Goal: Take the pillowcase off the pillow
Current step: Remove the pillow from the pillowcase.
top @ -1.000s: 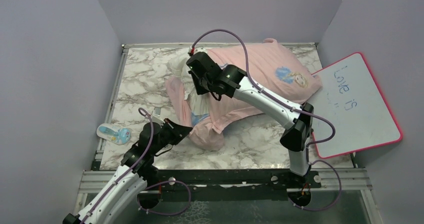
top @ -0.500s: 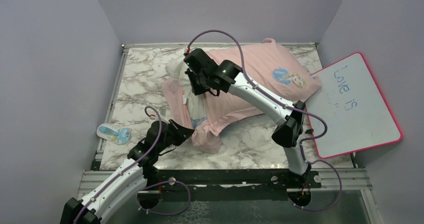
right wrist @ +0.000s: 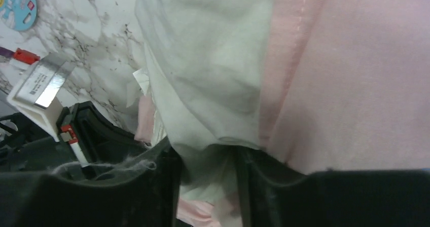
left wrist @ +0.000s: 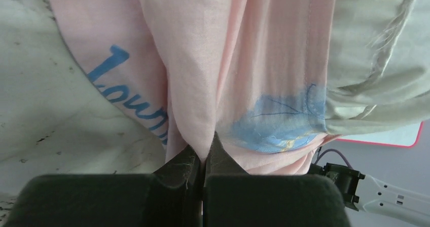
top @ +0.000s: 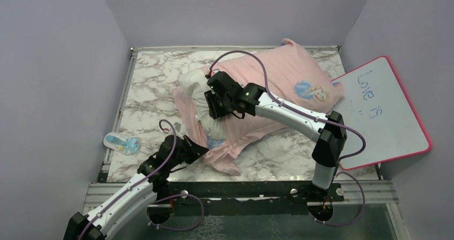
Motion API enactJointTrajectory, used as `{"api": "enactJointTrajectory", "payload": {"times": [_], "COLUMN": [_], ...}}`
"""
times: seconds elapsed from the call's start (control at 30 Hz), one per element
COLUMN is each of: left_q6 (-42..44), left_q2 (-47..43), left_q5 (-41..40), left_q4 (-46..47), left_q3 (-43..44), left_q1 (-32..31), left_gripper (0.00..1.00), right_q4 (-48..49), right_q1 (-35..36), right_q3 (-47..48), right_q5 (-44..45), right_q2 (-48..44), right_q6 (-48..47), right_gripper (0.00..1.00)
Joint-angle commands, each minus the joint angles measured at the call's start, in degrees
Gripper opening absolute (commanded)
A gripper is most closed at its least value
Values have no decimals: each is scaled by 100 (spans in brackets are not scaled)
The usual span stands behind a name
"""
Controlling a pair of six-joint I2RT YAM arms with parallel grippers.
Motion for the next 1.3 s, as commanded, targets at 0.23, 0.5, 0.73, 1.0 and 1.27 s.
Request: {"api": "enactJointTrajectory", "payload": {"times": [0.23, 0.5, 0.73, 1.0, 1.27], "left_q6": [-85, -5, -4, 2, -29], "left_q2": [-78, 348, 137, 77, -1], "left_q5": [375, 452, 483, 518, 610], "left_q4": [-45, 289, 251, 210, 95], "left_q3": [-458, -415, -429, -340, -358], "left_q1": [-39, -39, -39, -39, -39], "left_gripper": [0, 0, 0, 0, 0], "right_q4": [-160, -66, 126, 413, 166], "right_q1": [875, 1105, 1226, 1548, 1452], "right_q3": [332, -484, -599, -506, -961], "right_q5": [1521, 2426, 1784, 1974, 3603], "right_q2": [460, 569, 605, 391, 851], "right_q6": [9, 455, 342, 35, 612], "right_gripper": [73, 83, 92, 93, 92]}}
